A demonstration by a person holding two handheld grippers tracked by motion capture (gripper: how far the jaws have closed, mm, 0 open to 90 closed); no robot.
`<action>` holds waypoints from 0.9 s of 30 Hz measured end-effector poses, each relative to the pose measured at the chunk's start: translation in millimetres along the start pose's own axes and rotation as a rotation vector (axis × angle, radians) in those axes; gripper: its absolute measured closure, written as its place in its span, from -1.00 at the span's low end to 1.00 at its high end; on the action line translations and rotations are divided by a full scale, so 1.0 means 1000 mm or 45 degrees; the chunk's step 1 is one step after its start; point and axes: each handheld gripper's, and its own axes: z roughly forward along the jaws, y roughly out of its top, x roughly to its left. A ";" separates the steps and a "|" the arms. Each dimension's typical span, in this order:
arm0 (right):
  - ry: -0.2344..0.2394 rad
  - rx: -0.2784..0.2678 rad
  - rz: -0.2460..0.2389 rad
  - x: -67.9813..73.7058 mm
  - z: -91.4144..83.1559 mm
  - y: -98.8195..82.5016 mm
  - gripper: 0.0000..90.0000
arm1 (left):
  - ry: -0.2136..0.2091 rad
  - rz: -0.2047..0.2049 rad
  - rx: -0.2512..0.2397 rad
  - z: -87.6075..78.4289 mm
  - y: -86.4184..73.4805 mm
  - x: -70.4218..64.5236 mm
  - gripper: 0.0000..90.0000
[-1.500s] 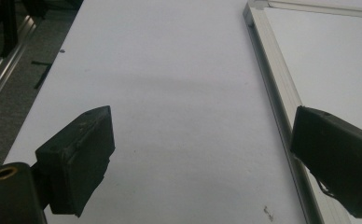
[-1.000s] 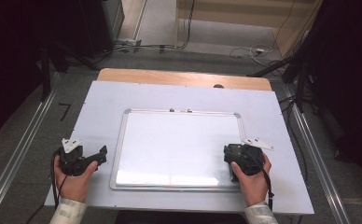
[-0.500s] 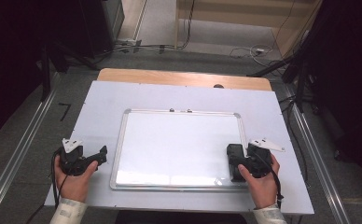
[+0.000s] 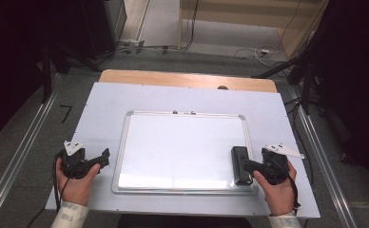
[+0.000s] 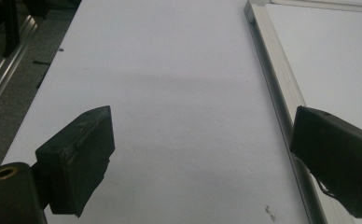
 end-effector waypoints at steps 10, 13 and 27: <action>-0.010 -0.014 0.026 -0.015 -0.010 -0.002 -0.67 | 0.002 0.001 0.001 0.000 0.000 0.000 -0.84; -0.014 -0.019 0.017 -0.019 -0.013 -0.003 -0.67 | 0.001 0.001 0.000 0.000 0.000 0.000 -0.84; -0.069 -0.049 0.083 -0.050 -0.028 -0.007 -0.67 | 0.005 -0.001 -0.001 0.000 0.000 0.000 -0.84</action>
